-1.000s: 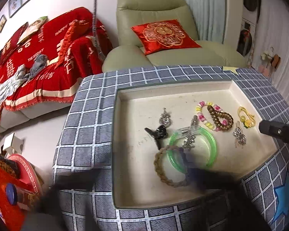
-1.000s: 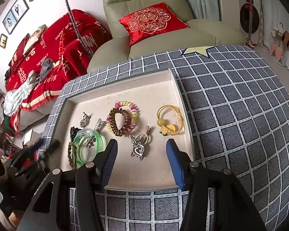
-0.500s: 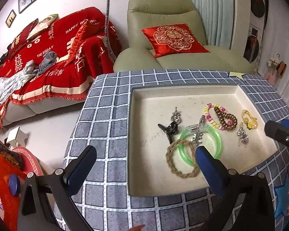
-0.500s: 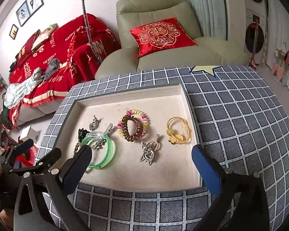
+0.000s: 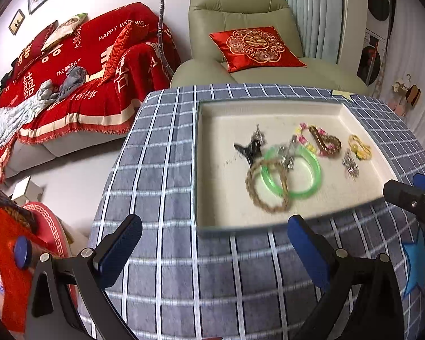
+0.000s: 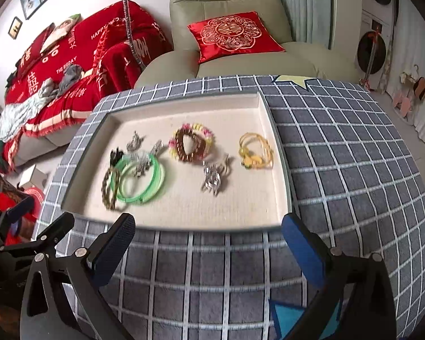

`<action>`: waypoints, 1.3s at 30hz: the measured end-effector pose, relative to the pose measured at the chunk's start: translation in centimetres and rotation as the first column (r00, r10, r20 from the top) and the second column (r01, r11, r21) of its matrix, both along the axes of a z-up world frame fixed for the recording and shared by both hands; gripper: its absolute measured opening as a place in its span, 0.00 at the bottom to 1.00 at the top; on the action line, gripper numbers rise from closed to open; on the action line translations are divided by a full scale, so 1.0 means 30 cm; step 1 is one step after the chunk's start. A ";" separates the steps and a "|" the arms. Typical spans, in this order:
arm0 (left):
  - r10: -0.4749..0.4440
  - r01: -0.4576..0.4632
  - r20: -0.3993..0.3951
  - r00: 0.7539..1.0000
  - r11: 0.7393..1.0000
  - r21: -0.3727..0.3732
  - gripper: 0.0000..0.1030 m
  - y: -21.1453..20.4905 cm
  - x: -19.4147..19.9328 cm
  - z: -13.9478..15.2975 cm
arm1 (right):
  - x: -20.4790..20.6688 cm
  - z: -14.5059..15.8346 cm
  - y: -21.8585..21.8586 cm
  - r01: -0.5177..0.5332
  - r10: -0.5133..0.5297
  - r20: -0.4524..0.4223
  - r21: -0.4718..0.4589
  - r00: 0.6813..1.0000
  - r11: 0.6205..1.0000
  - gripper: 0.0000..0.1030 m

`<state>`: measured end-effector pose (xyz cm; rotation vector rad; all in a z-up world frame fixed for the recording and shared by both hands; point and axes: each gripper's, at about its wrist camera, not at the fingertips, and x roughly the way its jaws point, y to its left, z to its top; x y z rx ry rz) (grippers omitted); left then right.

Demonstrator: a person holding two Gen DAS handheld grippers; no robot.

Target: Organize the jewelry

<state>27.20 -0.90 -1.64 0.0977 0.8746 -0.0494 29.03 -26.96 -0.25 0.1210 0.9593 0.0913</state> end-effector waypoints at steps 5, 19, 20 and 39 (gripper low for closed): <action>-0.015 0.015 -0.001 1.000 1.000 0.012 1.00 -0.011 -0.086 -0.014 | -0.068 -0.031 0.001 -0.003 0.003 -0.013 -0.002 1.000 1.000 1.00; 0.004 -0.004 0.084 0.996 1.000 0.000 1.00 -0.039 -0.272 0.007 | -0.245 -0.004 -0.007 0.054 -0.050 0.104 -0.037 0.993 0.998 1.00; 0.009 -0.009 0.094 0.996 1.000 -0.003 1.00 -0.036 -0.279 0.013 | -0.261 0.002 -0.005 0.060 -0.054 0.122 -0.045 0.991 0.997 1.00; 0.062 -0.054 0.214 0.975 0.998 -0.041 1.00 -0.002 -0.402 0.093 | -0.411 0.091 0.042 0.076 -0.042 0.275 -0.113 0.961 0.991 1.00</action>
